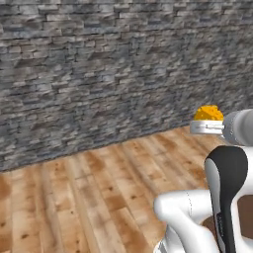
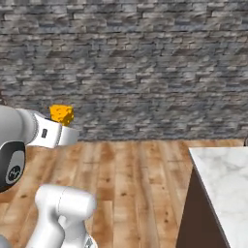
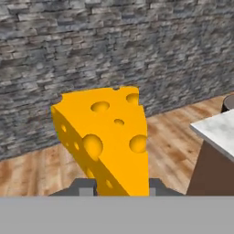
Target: Take the cheese, chicken drumstick, and corn from the fridge and place them on the plate on the dining counter to create an appetizer plate.
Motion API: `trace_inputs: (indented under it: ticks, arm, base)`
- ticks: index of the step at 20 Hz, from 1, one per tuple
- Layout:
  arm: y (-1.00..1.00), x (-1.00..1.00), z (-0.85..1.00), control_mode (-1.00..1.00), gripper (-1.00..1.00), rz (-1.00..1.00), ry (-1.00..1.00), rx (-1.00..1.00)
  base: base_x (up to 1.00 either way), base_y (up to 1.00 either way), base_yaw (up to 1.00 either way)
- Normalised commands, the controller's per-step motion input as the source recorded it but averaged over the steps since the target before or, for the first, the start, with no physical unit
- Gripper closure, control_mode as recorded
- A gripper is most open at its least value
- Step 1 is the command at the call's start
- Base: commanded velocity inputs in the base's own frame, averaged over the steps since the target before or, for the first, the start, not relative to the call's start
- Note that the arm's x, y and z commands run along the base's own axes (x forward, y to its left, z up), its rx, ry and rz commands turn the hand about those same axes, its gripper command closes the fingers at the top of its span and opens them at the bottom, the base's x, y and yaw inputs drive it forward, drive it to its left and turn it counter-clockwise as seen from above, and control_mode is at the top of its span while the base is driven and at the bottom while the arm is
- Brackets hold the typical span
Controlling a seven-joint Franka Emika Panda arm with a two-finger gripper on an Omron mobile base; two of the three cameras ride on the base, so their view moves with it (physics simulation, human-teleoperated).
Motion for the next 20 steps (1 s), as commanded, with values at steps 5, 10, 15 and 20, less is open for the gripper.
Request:
trace_inputs:
  ticks: [5, 10, 15, 20]
  arm:
    - [0.0, 0.0, 0.0, 1.0, 1.0, 0.0, 0.0, 0.0]
    - [0.0, 0.0, 0.0, 1.0, 1.0, 0.0, 0.0, 0.0]
    - [0.0, 0.0, 0.0, 1.0, 1.0, 0.0, 0.0, 0.0]
    - [0.0, 0.0, 0.0, 1.0, 1.0, 0.0, 0.0, 0.0]
  base:
    - [1.0, 0.04, -0.41]
    - [1.0, 0.3, -0.41]
    - [0.69, 0.02, -0.57]
    - [0.45, 0.0, -0.71]
